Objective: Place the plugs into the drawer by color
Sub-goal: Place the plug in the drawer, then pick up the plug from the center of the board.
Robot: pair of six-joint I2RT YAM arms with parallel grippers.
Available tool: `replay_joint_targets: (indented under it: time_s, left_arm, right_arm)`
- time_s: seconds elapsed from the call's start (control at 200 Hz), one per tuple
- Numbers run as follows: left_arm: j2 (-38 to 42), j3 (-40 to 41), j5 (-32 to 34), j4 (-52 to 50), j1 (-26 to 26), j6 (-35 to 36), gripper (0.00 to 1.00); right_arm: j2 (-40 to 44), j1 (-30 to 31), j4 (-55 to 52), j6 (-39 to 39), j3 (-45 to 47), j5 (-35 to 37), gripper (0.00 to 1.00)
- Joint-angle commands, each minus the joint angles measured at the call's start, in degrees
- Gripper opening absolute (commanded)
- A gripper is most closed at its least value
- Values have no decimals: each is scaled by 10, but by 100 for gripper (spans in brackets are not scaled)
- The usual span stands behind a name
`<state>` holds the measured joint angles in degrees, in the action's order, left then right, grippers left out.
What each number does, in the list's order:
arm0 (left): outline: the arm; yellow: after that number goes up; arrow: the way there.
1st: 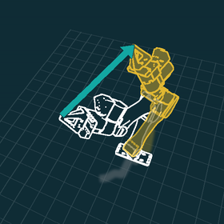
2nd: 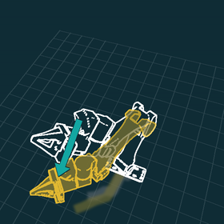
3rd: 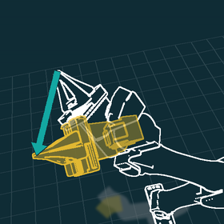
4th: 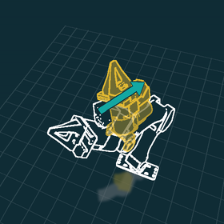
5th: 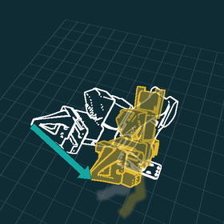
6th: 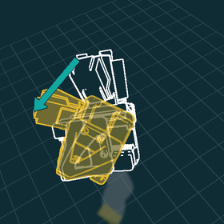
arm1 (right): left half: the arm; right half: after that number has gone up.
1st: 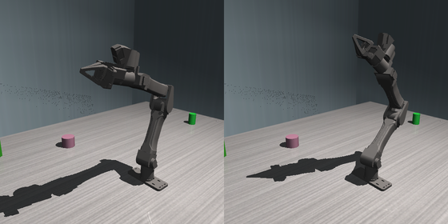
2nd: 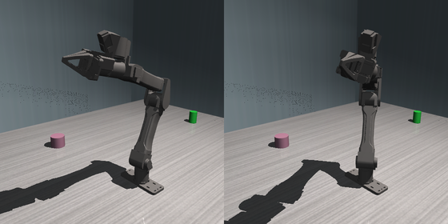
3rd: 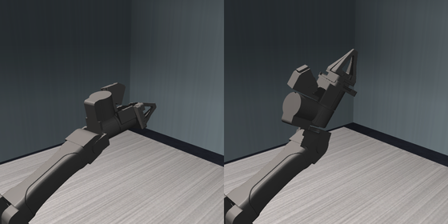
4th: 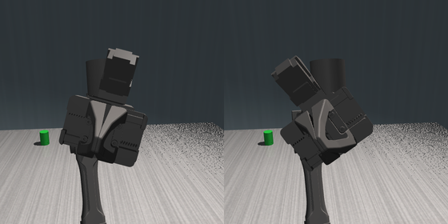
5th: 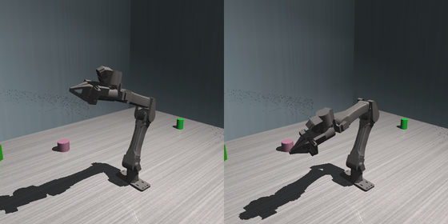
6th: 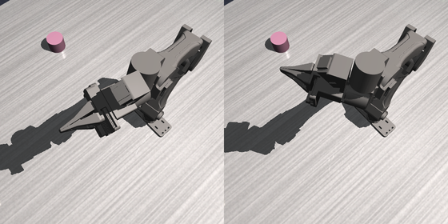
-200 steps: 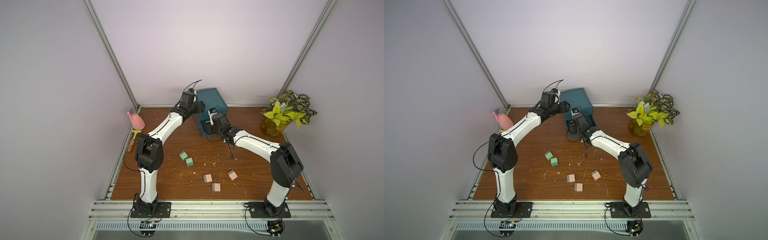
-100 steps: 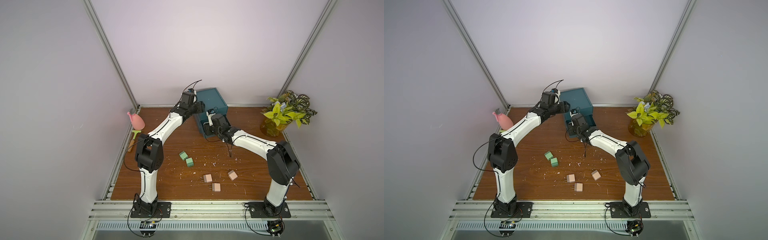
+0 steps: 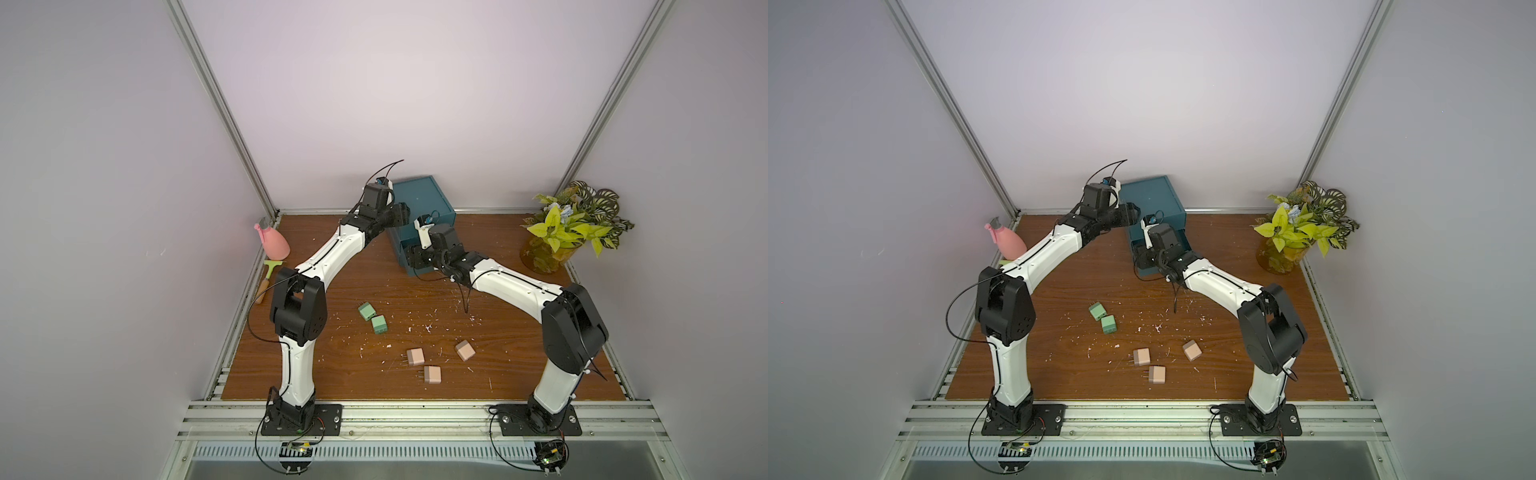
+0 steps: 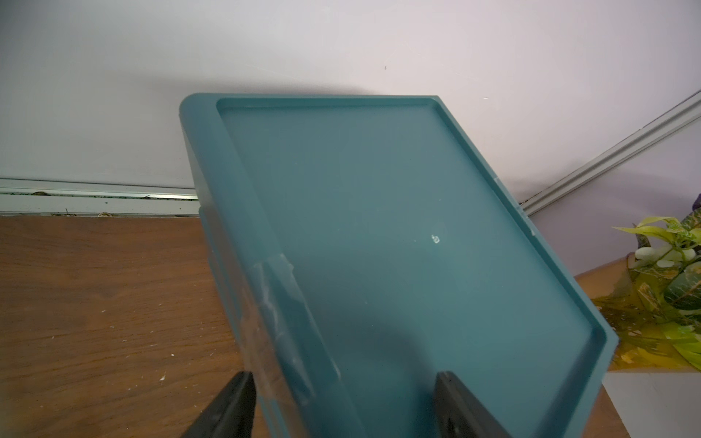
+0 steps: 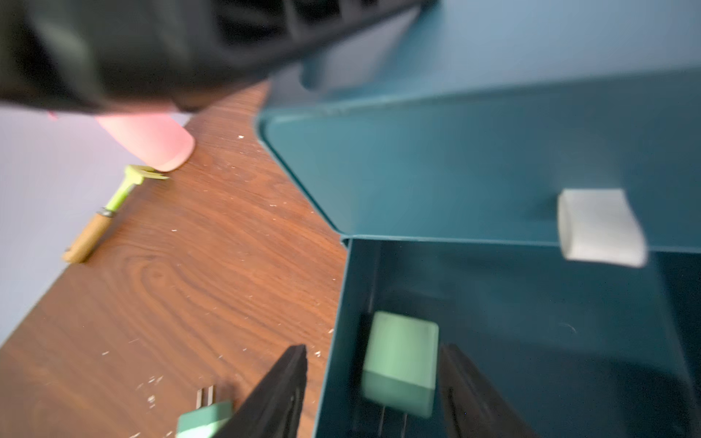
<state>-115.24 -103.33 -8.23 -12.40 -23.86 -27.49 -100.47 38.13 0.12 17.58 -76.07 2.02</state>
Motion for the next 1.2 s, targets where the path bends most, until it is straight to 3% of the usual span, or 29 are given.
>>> replay_joint_targets:
  time_s: [0.0, 0.185, 0.4, 0.786, 0.966, 1.196]
  left_arm:
    - [9, 11, 8, -39, 5, 9, 70]
    - [9, 10, 8, -37, 6, 10, 69]
    - [8, 9, 5, -37, 6, 8, 69]
    - [12, 11, 6, -41, 6, 10, 69]
    - [8, 12, 3, -38, 6, 8, 69]
    - [8, 13, 6, -38, 6, 8, 70]
  right_arm:
    - [74, 11, 20, -4, 31, -35, 60]
    - [121, 87, 27, -18, 113, 21, 59]
    - [74, 164, 50, -36, 149, 52, 58]
    - [-96, 207, 55, -53, 39, 27, 60]
    - [-148, 213, 42, -56, -10, 27, 65]
    - [-193, 216, 18, -55, -51, 26, 64]
